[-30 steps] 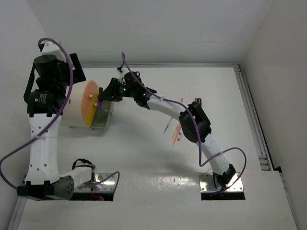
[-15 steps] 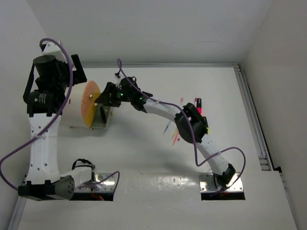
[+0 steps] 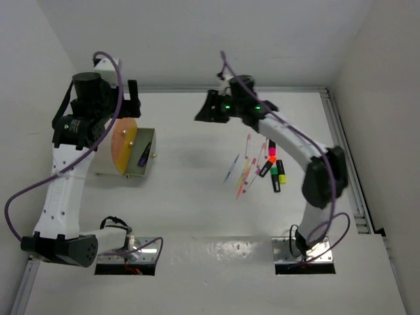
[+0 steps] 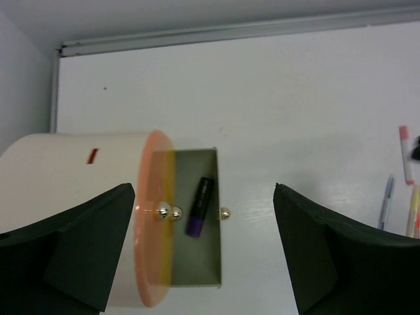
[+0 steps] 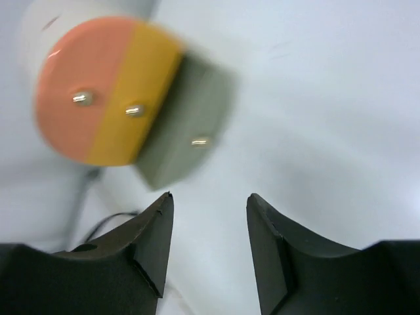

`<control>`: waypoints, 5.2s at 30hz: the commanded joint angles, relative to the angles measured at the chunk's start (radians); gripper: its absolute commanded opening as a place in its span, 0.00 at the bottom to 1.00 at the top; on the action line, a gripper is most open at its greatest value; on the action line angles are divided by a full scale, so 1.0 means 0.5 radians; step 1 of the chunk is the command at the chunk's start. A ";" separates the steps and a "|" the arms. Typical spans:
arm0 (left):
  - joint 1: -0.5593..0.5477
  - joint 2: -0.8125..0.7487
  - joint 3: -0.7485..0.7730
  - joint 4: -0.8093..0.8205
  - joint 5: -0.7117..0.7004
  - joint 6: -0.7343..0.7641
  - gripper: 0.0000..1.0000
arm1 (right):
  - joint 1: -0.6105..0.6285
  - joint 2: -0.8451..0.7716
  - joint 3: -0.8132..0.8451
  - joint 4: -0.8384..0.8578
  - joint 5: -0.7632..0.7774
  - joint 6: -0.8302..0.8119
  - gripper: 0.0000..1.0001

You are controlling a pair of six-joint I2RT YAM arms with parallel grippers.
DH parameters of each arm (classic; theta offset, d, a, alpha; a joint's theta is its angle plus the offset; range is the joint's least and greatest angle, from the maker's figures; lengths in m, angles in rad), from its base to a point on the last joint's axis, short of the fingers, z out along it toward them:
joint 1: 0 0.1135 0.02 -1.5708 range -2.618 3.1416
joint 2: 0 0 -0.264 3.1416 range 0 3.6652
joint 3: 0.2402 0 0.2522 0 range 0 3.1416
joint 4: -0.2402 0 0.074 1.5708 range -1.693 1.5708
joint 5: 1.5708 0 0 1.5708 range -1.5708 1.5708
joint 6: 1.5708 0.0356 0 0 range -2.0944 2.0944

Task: Sort the stationery into containers
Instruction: Place the pen in the drawer, then pick up the pen from the center of the board, then place the pen in the drawer, then pick up the pen from the center of the board.

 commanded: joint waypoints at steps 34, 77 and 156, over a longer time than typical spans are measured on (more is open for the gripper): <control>-0.331 0.045 -0.112 0.070 -0.094 0.101 0.96 | -0.822 -0.712 -1.725 -0.436 0.832 -1.004 0.44; -0.429 -0.271 -1.226 1.168 1.611 -1.006 0.91 | 0.252 -0.869 -0.799 0.227 -0.128 -0.210 0.00; -0.285 0.238 0.001 -0.252 -0.005 0.285 0.73 | -1.098 -0.657 -1.397 -0.515 0.596 -1.102 0.57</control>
